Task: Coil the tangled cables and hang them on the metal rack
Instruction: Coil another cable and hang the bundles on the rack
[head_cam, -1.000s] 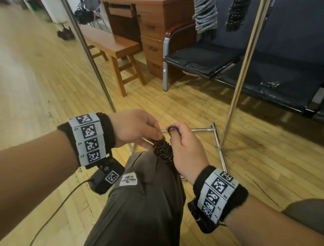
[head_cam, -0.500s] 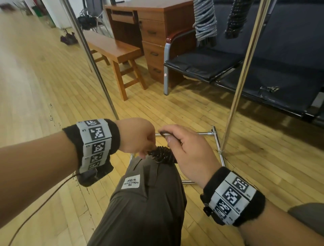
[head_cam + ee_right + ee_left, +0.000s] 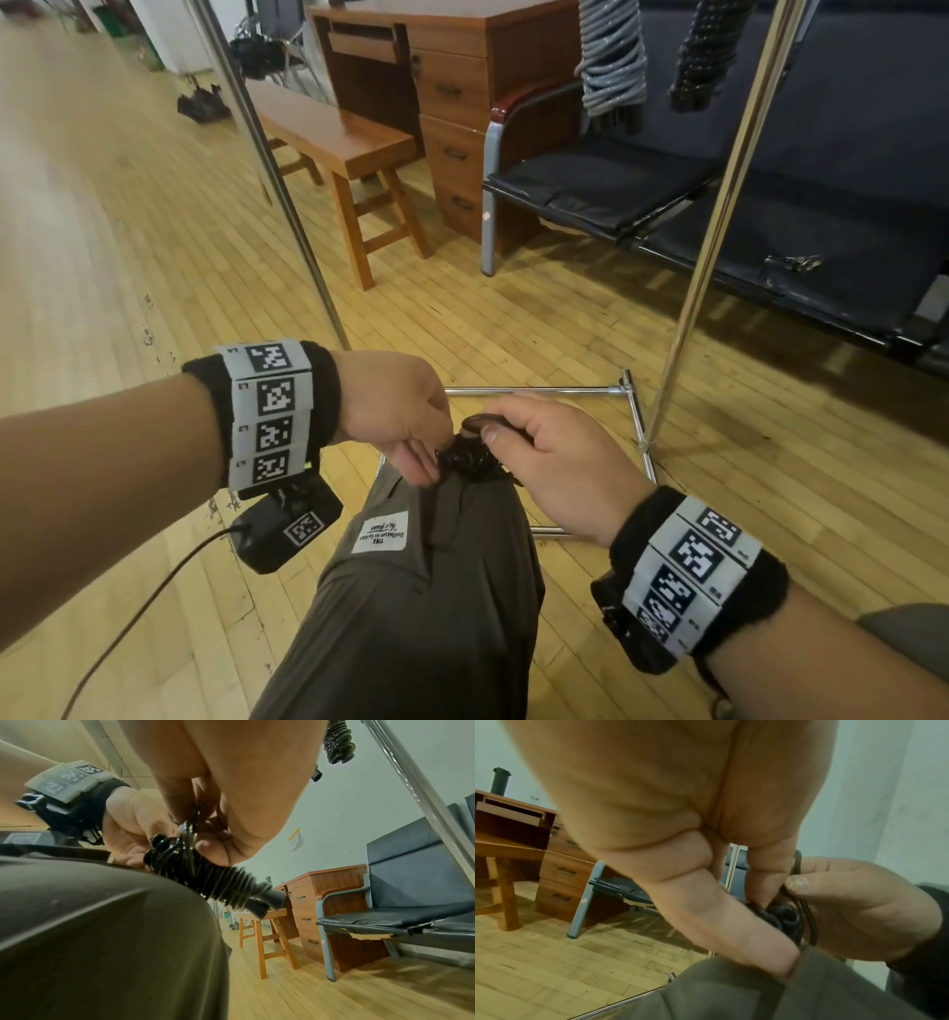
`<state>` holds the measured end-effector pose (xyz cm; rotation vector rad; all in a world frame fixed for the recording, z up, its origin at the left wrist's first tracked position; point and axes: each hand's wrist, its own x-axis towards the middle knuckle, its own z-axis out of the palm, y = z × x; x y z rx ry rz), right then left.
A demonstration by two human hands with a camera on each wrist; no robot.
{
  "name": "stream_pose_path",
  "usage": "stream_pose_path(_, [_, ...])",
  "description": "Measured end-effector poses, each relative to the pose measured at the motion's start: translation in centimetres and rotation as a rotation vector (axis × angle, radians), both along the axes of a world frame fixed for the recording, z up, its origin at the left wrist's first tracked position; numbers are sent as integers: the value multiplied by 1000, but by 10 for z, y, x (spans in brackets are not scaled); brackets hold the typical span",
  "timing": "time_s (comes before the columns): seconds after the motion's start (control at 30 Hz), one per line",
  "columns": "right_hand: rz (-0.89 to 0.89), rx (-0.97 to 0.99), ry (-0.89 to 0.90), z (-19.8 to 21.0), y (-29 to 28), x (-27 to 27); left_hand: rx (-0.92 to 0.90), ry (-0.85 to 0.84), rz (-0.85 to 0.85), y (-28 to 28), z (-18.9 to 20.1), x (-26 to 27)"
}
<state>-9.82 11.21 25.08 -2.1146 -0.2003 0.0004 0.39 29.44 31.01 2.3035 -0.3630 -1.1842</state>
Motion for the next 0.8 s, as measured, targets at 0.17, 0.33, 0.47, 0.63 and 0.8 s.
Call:
stream_pose_path(0.17, [66,-84,40,4,-5,2,-65,-9,68,4,-11,-6])
stream_pose_path(0.33, [32,-70,8,1,-4,1,-210,63,105,13,-15,-11])
stream_pose_path(0.47, [-28,-40,-61,-1,1,1,-183,62,62,16,-12,-10])
stream_pose_path(0.63, [21,-139,-153,2,2,3,-175,90,121,16,-13,-12])
stream_pose_path(0.8, [43,-159,-155,5,-1,1,-199,54,211,19,-14,-11])
